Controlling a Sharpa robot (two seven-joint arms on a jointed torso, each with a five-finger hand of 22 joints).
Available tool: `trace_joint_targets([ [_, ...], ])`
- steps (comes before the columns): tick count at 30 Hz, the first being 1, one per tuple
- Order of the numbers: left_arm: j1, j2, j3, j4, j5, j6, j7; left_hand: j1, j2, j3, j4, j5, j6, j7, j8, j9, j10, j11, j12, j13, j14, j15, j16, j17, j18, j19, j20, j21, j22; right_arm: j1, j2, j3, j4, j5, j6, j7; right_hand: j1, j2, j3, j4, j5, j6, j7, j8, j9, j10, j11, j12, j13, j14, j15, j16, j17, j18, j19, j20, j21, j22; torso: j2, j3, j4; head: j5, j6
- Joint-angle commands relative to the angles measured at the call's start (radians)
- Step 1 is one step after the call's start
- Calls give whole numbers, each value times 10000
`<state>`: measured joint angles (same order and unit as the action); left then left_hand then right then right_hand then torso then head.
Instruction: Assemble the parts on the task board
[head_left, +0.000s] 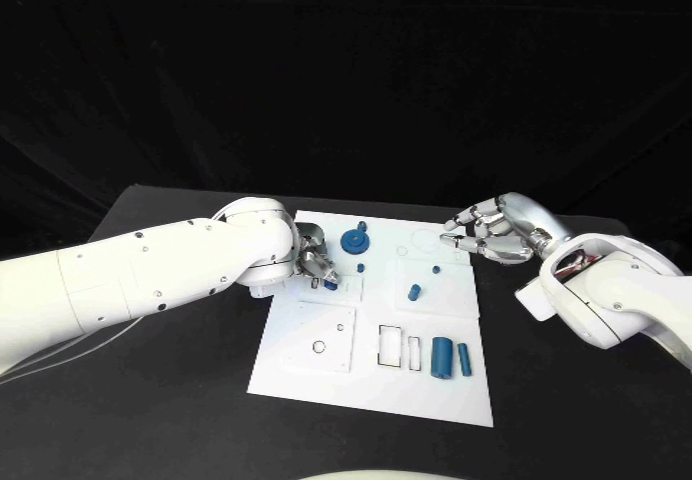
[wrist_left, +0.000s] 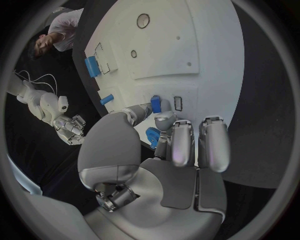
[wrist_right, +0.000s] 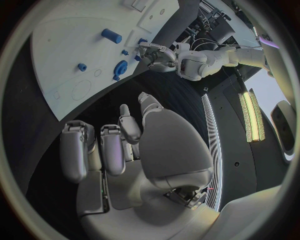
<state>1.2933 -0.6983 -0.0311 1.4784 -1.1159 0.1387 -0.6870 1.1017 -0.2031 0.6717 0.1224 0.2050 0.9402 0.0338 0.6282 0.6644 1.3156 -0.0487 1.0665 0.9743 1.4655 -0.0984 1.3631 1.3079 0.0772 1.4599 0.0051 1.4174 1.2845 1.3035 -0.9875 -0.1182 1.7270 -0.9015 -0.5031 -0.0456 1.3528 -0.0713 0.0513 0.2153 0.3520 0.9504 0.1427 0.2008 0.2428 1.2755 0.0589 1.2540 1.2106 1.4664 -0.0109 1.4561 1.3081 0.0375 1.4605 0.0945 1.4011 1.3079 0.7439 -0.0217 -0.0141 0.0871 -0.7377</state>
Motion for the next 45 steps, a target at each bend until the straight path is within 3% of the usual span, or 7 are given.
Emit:
trace_joint_targets([
  [1,-29,26,-23,-5,6,286,-167,-104,17,534,-620,-58,133,-148,54,-8,55,5,51,16,437,-55,-12,192,-194,23,-42,53,7,-8,-10,1,28,-28,37,70,-77,52,-54,6,58,-94,-8,45,10,-63,0,-64,-21,593,-34,-58,718,108,-104,-1,-71,1308,-3,0,5,-7,-5],
  [14,-28,41,-23,-51,25,273,-327,-366,219,-820,-133,-67,308,-179,44,-79,87,-25,243,161,444,-86,-17,212,-209,59,-74,79,88,-8,-44,1,79,-22,-8,95,-91,43,-66,12,60,-112,-6,43,13,-80,1,-82,-39,570,-34,-117,631,129,-155,-1,-150,1251,0,-1,14,-59,-15],
  [37,-28,110,-23,-152,53,345,-404,-483,408,-1783,269,-65,409,-199,98,-85,129,-39,381,261,450,-94,-19,227,-226,104,-81,124,190,-7,-54,1,93,-8,-25,106,-105,39,-77,19,60,-123,-6,45,17,-126,2,-131,-92,550,-33,-169,558,149,-206,-1,-228,1196,-2,-2,11,-93,-45],
  [45,-28,115,-23,-167,53,309,-414,-614,492,-2614,623,-78,422,-190,139,-80,131,-32,444,288,453,-90,-23,237,-231,115,-79,128,217,-7,-61,1,93,1,-33,115,-137,35,-97,39,57,-135,-5,52,26,-144,3,-151,-111,538,-33,-201,522,156,-226,-1,-264,1174,-4,1,8,-101,-49],
])
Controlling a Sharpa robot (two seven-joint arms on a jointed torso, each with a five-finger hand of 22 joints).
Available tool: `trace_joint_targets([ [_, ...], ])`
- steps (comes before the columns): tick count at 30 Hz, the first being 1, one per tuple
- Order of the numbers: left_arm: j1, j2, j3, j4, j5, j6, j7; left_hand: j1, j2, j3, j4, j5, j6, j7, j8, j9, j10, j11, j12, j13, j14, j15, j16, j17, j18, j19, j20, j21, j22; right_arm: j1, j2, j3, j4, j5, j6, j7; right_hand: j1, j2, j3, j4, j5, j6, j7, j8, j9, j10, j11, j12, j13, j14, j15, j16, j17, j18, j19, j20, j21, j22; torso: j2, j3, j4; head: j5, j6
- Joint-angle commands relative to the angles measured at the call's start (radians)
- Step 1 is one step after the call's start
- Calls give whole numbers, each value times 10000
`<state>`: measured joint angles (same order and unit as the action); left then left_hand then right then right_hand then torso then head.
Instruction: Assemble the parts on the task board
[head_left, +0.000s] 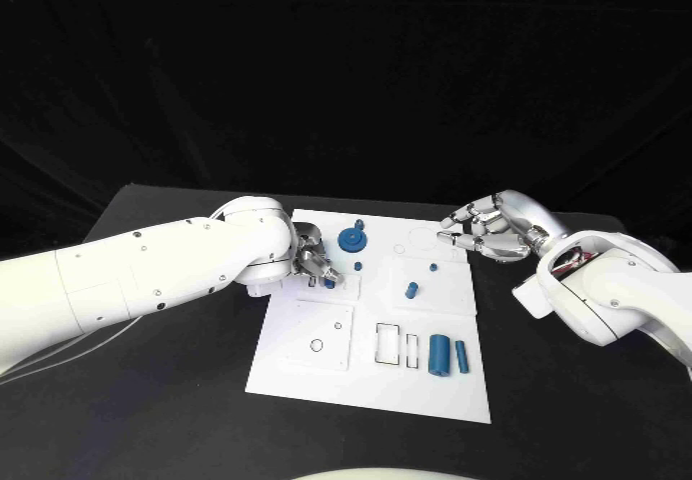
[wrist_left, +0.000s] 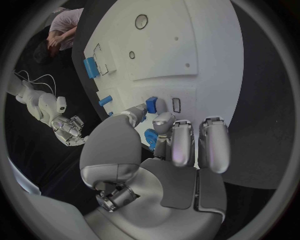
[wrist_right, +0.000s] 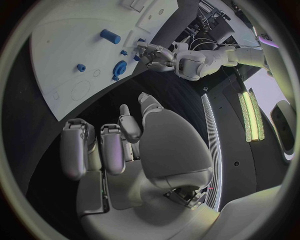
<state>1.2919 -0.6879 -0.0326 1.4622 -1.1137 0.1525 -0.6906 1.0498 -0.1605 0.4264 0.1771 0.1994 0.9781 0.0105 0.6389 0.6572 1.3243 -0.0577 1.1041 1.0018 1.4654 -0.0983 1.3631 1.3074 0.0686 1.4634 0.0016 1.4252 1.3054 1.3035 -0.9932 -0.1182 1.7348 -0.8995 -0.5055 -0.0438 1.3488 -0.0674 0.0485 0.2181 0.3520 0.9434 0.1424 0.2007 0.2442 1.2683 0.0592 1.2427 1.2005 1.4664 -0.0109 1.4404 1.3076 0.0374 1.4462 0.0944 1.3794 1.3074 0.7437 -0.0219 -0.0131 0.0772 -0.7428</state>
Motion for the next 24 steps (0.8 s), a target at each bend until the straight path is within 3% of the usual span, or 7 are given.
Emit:
trace_joint_targets([
  [1,-13,9,-9,-7,31,159,-379,-125,71,-260,123,-27,49,46,36,-7,45,61,76,16,454,-88,-23,243,-143,78,-44,46,2,-7,-5,1,14,-19,-11,98,-106,-5,-74,15,56,-67,-2,54,14,-73,0,-40,-11,537,-33,-46,526,157,-83,0,-51,1178,-1,4,-2,-1,5],
  [18,-14,-28,6,55,71,-226,-365,-203,175,-1537,638,-29,61,49,62,-25,42,67,131,23,458,-85,-28,255,-143,88,-39,33,15,-7,-4,1,-10,5,6,132,-150,-8,-101,43,55,-77,-3,62,23,-74,1,-44,-15,533,-33,-64,509,160,-92,1,-71,1168,-7,-2,-5,-10,49],
  [24,-12,-87,116,163,93,-395,-381,-227,200,-2153,927,-23,55,40,64,-38,32,62,144,16,460,-91,-28,264,-140,89,-49,21,8,-8,13,1,-50,30,9,177,-316,-85,-278,134,268,-118,-18,107,68,-72,-5,-49,-31,539,-41,-95,495,163,-90,-4,-110,1159,-6,1,-5,-25,72],
])
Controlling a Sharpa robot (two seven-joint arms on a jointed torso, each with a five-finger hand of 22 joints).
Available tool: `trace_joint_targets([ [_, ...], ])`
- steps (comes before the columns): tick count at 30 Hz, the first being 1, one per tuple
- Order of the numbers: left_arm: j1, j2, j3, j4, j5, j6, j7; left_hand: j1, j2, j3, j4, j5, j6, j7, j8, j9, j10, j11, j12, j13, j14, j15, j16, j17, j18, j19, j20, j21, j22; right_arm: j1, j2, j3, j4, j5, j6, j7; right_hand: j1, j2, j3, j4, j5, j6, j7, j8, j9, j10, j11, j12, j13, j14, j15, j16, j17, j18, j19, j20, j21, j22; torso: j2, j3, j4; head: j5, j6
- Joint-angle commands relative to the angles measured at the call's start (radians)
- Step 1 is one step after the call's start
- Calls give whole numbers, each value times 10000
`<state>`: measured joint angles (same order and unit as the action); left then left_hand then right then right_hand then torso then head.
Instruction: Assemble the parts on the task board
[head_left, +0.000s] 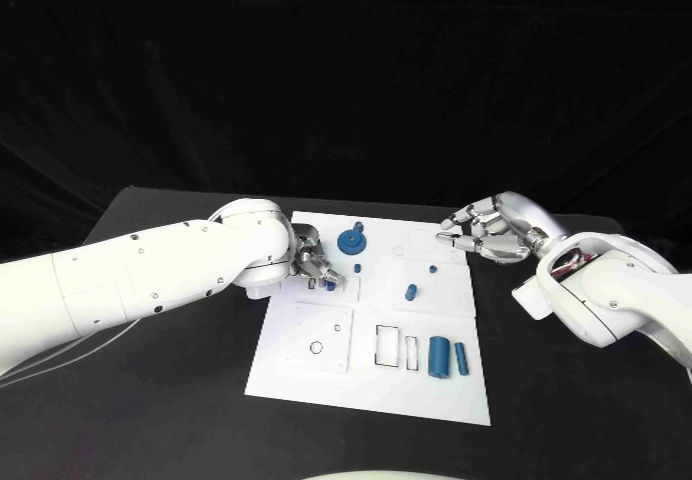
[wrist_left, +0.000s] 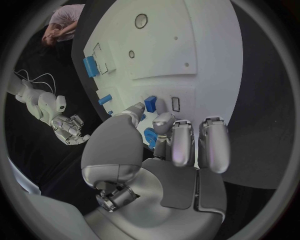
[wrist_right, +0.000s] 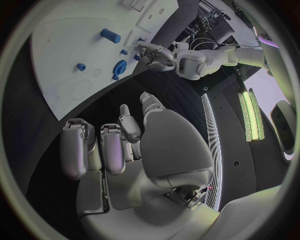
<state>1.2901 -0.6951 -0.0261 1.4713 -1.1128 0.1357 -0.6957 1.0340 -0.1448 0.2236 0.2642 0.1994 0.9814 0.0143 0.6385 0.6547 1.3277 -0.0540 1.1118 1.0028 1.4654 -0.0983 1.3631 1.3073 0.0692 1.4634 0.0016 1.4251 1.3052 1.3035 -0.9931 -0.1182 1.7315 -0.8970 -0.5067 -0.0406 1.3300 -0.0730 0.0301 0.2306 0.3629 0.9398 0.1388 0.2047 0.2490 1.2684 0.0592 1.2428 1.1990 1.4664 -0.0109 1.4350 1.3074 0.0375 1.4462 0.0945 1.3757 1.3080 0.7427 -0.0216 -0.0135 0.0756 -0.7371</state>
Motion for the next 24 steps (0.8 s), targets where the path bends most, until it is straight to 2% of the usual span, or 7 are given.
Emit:
trace_joint_targets([
  [1,8,-35,87,97,108,-235,-332,-56,45,-181,78,-22,21,2,68,-15,-3,24,67,5,460,-91,-30,263,-146,90,-50,22,11,-8,13,1,-23,6,17,147,-151,-48,-143,21,329,-93,17,79,32,-77,-9,-54,-23,541,-44,-47,494,162,-88,-8,-78,1153,3,-2,1,-10,15],
  [7,73,-176,305,210,182,-157,-347,13,37,-369,128,-16,12,3,67,-19,-11,24,65,-4,459,-90,-34,261,-144,88,-56,16,6,-9,25,1,-61,15,6,148,-169,-51,-193,33,437,-106,16,92,45,-89,-11,-66,-37,545,-46,-50,497,161,-83,-11,-84,1155,-4,8,5,-6,25],
  [9,134,-232,364,232,190,-66,-353,52,34,-434,137,-13,6,4,66,-21,-23,25,52,-22,459,-89,-35,261,-144,88,-57,15,7,-9,29,0,-72,19,5,147,-169,-51,-193,33,437,-106,16,92,45,-89,-11,-66,-37,545,-46,-50,497,161,-83,-11,-84,1155,4,5,9,-3,31],
  [13,353,-359,456,255,195,300,-364,225,69,-591,131,-2,-21,12,57,-29,-74,33,-6,-93,458,-86,-40,260,-145,88,-54,13,12,-9,38,0,-89,24,11,140,-169,-51,-193,33,437,-106,16,92,45,-89,-11,-66,-37,545,-46,-50,497,161,-83,-11,-84,1155,9,3,9,6,48],
  [16,563,-418,498,172,185,594,-362,488,138,-773,109,4,-98,46,19,-51,-205,60,-164,-280,454,-65,-51,251,-134,61,-42,-26,-44,-9,43,0,-97,26,14,132,-169,-51,-193,33,437,-106,16,92,45,-89,-11,-66,-37,545,-46,-50,497,161,-83,-11,-84,1155,10,7,15,13,74],
  [19,769,-375,523,-125,178,681,-327,619,164,-925,128,5,-173,84,-29,-78,-338,93,-329,-473,451,-40,-60,244,-118,23,-27,-80,-127,-9,50,0,-108,27,12,124,-177,-48,-206,39,457,-107,15,96,49,-77,-12,-53,-24,546,-46,-50,498,160,-80,-11,-83,1157,12,3,21,28,90],
  [24,895,-125,534,-749,204,684,-302,657,210,-986,161,9,-196,98,-49,-92,-377,105,-375,-529,452,-29,-59,247,-116,16,-17,-90,-138,-9,73,0,-124,27,17,121,-177,-48,-206,39,458,-107,15,96,49,-77,-12,-53,-24,546,-46,-50,498,160,-80,-11,-83,1157,17,-11,4,58,116],
])
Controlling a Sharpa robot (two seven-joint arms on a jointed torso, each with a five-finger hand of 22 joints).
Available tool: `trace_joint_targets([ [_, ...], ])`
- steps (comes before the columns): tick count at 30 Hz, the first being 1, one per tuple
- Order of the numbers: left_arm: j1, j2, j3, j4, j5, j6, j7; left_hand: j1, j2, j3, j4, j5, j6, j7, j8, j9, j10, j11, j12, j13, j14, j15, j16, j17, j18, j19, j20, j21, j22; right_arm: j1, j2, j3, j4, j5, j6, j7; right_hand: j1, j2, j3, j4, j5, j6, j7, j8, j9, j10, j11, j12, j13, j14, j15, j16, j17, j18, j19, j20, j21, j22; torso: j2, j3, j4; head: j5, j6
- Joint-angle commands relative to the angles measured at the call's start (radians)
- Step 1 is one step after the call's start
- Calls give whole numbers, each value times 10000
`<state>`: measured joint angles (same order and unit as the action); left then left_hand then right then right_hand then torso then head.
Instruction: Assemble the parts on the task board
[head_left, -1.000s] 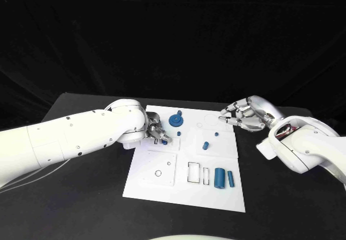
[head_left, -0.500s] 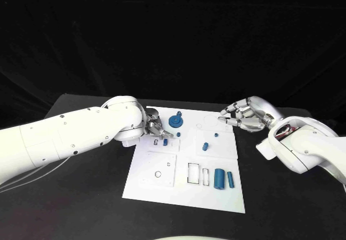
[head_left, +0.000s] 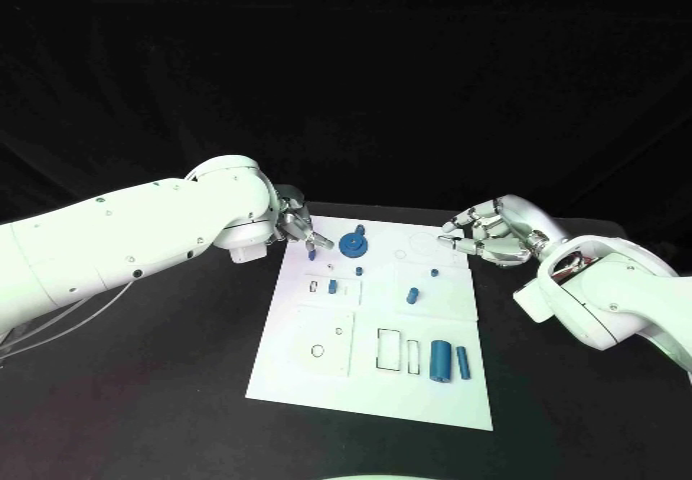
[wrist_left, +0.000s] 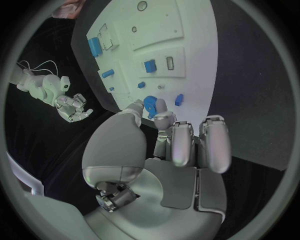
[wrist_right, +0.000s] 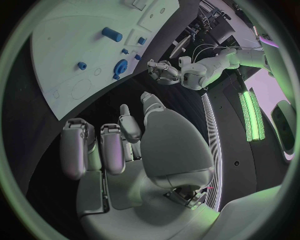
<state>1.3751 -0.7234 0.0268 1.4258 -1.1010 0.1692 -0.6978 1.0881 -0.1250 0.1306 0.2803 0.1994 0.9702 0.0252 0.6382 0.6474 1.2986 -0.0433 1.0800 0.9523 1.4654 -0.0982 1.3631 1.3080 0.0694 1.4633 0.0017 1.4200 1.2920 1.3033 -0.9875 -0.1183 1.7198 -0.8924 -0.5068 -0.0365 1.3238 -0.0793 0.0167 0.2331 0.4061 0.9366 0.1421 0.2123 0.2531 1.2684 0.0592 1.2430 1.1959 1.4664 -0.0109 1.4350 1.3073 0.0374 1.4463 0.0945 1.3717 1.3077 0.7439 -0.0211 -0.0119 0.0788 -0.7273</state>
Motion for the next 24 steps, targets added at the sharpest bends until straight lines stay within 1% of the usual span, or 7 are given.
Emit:
trace_joint_targets([
  [1,56,214,5,-418,79,344,-279,133,44,-89,18,11,-99,-3,-60,-29,-117,5,-101,-79,452,-24,-60,240,-118,17,-13,-39,-3,-7,21,1,-8,-18,20,80,-110,22,-73,13,40,-74,-19,24,11,-75,-14,-52,10,548,-47,-46,506,159,-76,-12,-37,1165,6,-17,-12,28,18],
  [8,89,615,3,-1300,-26,308,-186,202,95,-254,57,12,-211,51,-161,-90,-230,48,-238,-248,450,9,-66,236,-114,8,-1,-54,-18,-7,38,1,-12,-18,26,81,-110,22,-73,13,40,-74,-19,24,11,-75,-14,-52,10,548,-47,-46,506,159,-76,-12,-37,1165,21,-28,-6,48,33],
  [9,88,680,1,-1427,-47,302,-164,219,103,-289,59,12,-231,62,-183,-104,-245,58,-251,-266,450,17,-67,236,-115,9,3,-53,-14,-7,40,1,-13,-18,27,81,-110,22,-73,13,40,-74,-19,24,11,-75,-14,-52,10,548,-47,-46,506,159,-76,-12,-37,1165,12,-15,6,46,29],
  [12,78,875,-18,-1772,-108,306,-100,266,134,-386,64,15,-288,94,-253,-153,-279,85,-274,-303,449,38,-71,233,-113,4,16,-60,-21,-7,53,1,-14,-18,30,82,-99,34,-75,10,59,-74,-21,29,15,-73,-16,-50,11,548,-48,-50,501,161,-78,-13,-44,1162,10,-12,-5,80,30],
  [18,-2,1220,-59,-2324,-217,385,-1,342,188,-502,64,19,-343,134,-347,-226,-347,119,-338,-393,446,66,-78,227,-105,-14,34,-86,-59,-13,78,1,-18,-18,42,87,-93,40,-74,8,66,-73,-21,31,17,-68,-18,-46,15,551,-48,-44,511,160,-76,-13,-42,1164,16,-30,-29,93,0],
  [19,-22,1287,-63,-2440,-248,414,15,342,188,-502,64,19,-343,134,-347,-226,-347,119,-338,-393,446,66,-78,227,-105,-14,34,-86,-59,-17,80,1,-21,-18,42,87,-93,40,-74,8,66,-73,-21,31,17,-68,-18,-46,15,551,-48,-44,511,160,-76,-13,-42,1164,24,-42,-37,93,-2],
  [24,-79,1483,-69,-2783,-318,487,69,385,228,-613,72,20,-389,172,-435,-300,-428,151,-419,-500,443,92,-86,221,-99,-28,52,-106,-87,-25,88,1,-23,-18,45,89,-93,40,-74,8,66,-73,-21,31,17,-68,-18,-46,15,551,-48,-44,511,160,-76,-13,-42,1164,42,-48,-43,122,12],
])
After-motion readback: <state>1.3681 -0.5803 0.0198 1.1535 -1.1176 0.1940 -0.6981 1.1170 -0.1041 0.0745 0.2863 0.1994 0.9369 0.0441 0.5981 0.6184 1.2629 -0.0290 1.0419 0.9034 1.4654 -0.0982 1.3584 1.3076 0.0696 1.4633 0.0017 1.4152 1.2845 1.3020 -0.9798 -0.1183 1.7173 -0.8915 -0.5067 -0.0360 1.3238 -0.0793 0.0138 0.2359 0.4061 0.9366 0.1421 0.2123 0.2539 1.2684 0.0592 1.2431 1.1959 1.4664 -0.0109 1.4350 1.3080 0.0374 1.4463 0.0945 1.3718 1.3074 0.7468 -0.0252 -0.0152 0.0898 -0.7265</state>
